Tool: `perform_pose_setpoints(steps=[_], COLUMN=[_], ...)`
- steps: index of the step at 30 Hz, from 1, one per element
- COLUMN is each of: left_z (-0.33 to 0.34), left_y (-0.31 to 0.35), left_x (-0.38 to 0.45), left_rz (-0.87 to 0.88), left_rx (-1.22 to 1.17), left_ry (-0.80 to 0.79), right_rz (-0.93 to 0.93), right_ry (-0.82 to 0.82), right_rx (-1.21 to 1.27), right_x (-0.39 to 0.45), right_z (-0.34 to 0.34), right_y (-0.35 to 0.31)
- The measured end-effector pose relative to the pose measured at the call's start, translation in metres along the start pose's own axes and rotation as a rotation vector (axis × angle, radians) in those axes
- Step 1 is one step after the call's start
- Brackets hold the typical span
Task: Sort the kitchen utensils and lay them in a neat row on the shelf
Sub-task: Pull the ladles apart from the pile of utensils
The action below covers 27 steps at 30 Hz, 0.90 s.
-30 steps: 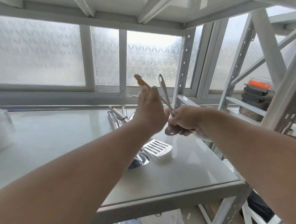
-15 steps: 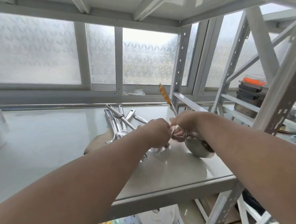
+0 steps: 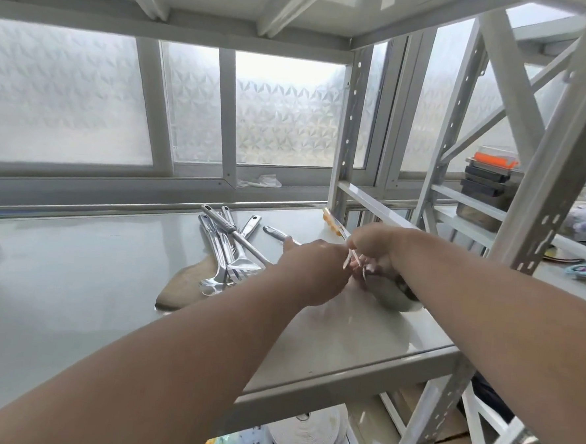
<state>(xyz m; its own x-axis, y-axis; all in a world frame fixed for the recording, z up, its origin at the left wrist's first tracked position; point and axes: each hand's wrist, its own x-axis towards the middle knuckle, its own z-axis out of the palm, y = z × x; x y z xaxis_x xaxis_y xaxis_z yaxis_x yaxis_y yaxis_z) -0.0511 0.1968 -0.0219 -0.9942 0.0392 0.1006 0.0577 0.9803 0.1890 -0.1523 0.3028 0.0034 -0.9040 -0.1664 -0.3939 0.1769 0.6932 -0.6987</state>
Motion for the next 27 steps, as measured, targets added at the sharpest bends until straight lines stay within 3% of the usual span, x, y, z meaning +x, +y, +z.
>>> perform_pose_setpoints(steps=[6,8,11,15,19,23,27], left_z=[0.002,0.002,0.002,-0.002,-0.021,-0.057,-0.077], left_y=[-0.015,-0.018,-0.02,-0.022,-0.035,-0.087,-0.153], left_x=[0.004,0.006,0.006,0.001,-0.013,-0.031,-0.06], left_rz=[0.019,0.035,0.064,0.075,0.037,-0.067,-0.232], left_rx=[0.043,0.011,-0.061,-0.087,-0.048,-0.151,-0.45], left_ry=[0.018,-0.003,-0.012,-0.011,-0.046,0.042,0.163], right_rz=[-0.061,-0.12,-0.193,-0.251,-0.294,-0.586,-0.714], right_ry=[0.031,0.053,0.119,0.132,0.215,0.387,0.164], right_rx=[0.156,-0.005,-0.438,-0.714,-0.715,-0.63,-0.363], right_x=[-0.011,-0.016,-0.02,-0.019,-0.022,-0.04,-0.057], right_z=[0.007,0.007,0.006,0.007,0.01,0.026,0.063], right_y=[0.01,0.009,0.012,0.016,0.005,-0.023,-0.05])
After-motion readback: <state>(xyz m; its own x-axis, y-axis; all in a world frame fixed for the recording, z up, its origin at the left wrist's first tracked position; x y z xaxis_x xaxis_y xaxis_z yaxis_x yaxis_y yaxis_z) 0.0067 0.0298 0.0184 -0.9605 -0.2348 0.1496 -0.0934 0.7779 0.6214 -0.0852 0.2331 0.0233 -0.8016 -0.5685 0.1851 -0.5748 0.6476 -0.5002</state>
